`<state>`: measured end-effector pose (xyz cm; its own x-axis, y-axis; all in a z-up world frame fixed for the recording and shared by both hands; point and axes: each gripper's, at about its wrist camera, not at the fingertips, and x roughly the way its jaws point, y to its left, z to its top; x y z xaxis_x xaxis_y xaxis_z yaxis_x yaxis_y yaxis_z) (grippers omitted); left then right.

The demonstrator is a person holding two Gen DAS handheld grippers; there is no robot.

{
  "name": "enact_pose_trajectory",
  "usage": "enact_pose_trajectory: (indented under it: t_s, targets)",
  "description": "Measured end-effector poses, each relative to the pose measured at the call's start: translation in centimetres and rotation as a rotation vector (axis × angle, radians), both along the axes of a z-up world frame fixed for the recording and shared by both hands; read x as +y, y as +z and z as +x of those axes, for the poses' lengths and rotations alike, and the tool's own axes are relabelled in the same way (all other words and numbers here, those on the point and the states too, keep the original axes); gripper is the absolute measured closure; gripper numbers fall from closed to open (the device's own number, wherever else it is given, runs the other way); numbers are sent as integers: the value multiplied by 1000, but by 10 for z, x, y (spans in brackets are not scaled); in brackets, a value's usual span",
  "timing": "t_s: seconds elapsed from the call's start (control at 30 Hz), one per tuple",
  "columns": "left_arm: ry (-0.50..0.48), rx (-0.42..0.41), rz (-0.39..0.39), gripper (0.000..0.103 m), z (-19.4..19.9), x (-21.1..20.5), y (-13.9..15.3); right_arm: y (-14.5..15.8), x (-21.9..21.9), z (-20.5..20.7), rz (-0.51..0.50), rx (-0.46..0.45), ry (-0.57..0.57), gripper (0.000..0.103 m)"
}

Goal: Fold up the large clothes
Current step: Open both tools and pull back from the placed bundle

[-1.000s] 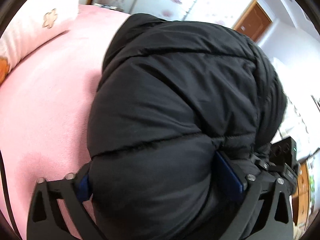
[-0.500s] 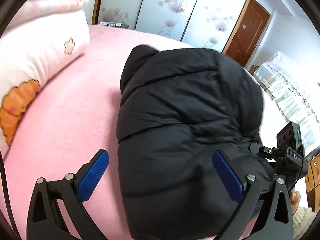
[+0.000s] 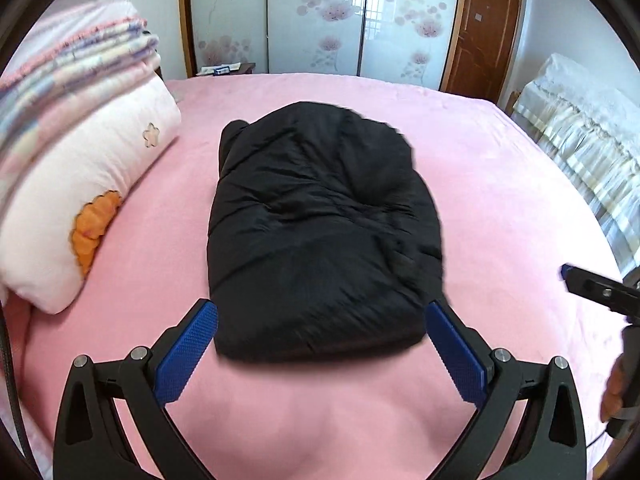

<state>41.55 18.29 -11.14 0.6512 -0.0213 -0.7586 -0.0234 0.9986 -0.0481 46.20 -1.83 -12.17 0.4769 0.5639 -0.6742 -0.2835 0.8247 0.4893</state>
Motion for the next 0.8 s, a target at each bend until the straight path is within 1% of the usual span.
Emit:
enact_pose_trajectory:
  t_s: [0.1,0.2,0.23,0.33,0.4,0.47,0.6,0.63,0.8]
  targets:
    - [-9,-12,8,0,-30,-29,19,36,-13,-33,-58,-52,-7,15]
    - [-22,-35,0,0,-68,-59,47,63,-33,-66,-90,-93,-9,15]
    - [-23,-41,3,0,-75,-64,52,72,-37,-80,-109,-112,-14,15]
    - [-21,-78,2,0,-109,-90,74,93,-50,-104,-156,-147,-25,14]
    - [-20,-115,-15,0,-136,-106,89,106,-59,-123,-180,-168,-30,14]
    - [-22,-156,-15,0,-160,-123,102,117,-69,-141,-197,-188,-38,14]
    - [13,-222,34,0,-206,-153,117,134,-88,-176,-221,-220,-64,14]
    - [13,-230,32,0,-216,-160,119,136,-93,-182,-224,-226,-68,14]
    - [25,-291,-33,0,-274,-188,122,145,-114,-232,-269,-264,-116,14]
